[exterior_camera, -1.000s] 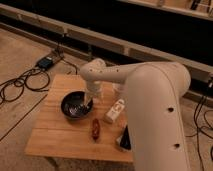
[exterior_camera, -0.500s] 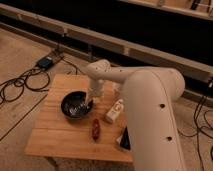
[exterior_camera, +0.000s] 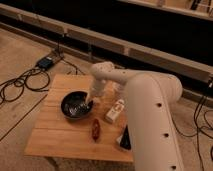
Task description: Pick up the ceramic bowl
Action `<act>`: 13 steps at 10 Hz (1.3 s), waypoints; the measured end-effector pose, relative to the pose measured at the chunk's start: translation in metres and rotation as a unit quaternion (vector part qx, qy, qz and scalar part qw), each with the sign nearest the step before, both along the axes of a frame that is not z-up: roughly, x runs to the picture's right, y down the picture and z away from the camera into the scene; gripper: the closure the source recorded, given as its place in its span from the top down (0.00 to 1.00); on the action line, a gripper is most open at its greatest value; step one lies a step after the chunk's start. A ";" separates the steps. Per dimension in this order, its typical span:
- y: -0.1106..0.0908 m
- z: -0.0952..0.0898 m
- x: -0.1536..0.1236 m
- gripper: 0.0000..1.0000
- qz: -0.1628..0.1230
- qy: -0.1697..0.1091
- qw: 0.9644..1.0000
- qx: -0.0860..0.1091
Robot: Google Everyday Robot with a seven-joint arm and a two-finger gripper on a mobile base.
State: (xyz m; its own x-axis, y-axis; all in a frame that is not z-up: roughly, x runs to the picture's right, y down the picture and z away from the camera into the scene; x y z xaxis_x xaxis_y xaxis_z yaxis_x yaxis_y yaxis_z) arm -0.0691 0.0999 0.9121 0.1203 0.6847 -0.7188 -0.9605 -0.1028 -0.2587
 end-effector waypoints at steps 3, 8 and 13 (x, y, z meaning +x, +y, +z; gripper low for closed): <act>0.004 0.005 -0.010 0.65 0.011 -0.028 1.000 -0.010; 0.005 0.009 -0.015 0.32 0.028 -0.069 0.997 -0.014; 0.010 0.009 -0.017 0.00 0.020 -0.083 0.996 -0.020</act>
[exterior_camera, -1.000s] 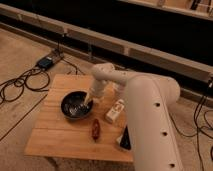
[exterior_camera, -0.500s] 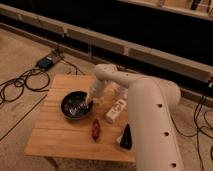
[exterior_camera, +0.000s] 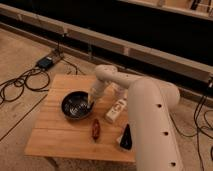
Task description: Pick up the ceramic bowl
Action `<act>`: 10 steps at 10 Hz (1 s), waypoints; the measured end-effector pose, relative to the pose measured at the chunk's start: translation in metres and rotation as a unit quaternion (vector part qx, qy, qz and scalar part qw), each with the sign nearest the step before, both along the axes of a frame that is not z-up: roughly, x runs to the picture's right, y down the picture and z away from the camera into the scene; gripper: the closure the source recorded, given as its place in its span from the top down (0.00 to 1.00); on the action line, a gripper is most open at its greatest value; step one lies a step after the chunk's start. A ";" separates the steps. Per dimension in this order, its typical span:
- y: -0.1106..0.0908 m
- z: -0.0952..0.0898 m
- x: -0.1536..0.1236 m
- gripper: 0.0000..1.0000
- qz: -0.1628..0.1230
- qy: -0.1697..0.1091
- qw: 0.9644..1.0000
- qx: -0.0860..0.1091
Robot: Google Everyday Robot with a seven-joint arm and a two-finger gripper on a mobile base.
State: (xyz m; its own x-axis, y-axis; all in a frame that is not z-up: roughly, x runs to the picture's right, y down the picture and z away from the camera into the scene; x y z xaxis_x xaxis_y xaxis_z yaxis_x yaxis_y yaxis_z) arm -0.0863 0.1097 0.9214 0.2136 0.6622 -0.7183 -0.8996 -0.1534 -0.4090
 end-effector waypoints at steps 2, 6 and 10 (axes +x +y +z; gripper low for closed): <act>-0.002 -0.003 0.000 0.00 0.000 -0.005 1.000 -0.002; -0.024 -0.025 -0.007 0.00 0.007 -0.031 0.999 0.016; -0.041 -0.052 -0.012 0.00 0.008 -0.054 0.998 0.027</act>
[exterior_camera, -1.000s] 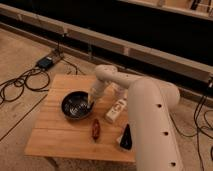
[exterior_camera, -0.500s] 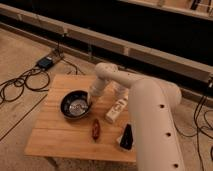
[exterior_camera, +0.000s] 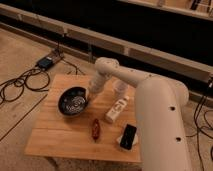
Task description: Pick up the ceramic bowl
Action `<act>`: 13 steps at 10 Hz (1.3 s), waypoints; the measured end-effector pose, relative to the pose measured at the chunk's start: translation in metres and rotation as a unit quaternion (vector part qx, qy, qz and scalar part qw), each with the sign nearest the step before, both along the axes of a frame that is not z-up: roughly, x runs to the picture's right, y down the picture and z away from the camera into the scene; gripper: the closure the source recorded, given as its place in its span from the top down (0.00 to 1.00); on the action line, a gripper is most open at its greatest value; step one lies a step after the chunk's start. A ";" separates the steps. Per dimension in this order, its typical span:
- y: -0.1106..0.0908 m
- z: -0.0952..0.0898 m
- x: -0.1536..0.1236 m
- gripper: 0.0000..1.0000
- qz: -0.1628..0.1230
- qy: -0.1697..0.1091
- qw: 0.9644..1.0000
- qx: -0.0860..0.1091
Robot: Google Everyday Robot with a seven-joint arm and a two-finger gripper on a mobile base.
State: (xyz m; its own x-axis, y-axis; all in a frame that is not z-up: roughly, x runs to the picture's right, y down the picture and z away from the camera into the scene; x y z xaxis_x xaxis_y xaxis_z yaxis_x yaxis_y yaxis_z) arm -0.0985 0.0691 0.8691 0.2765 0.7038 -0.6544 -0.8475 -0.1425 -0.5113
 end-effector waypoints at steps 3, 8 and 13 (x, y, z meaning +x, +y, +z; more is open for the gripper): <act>-0.010 -0.023 -0.004 0.00 0.000 -0.025 1.000 0.004; -0.022 -0.043 -0.003 0.00 0.003 -0.040 0.999 0.023; -0.021 -0.042 -0.004 0.00 0.002 -0.041 0.999 0.023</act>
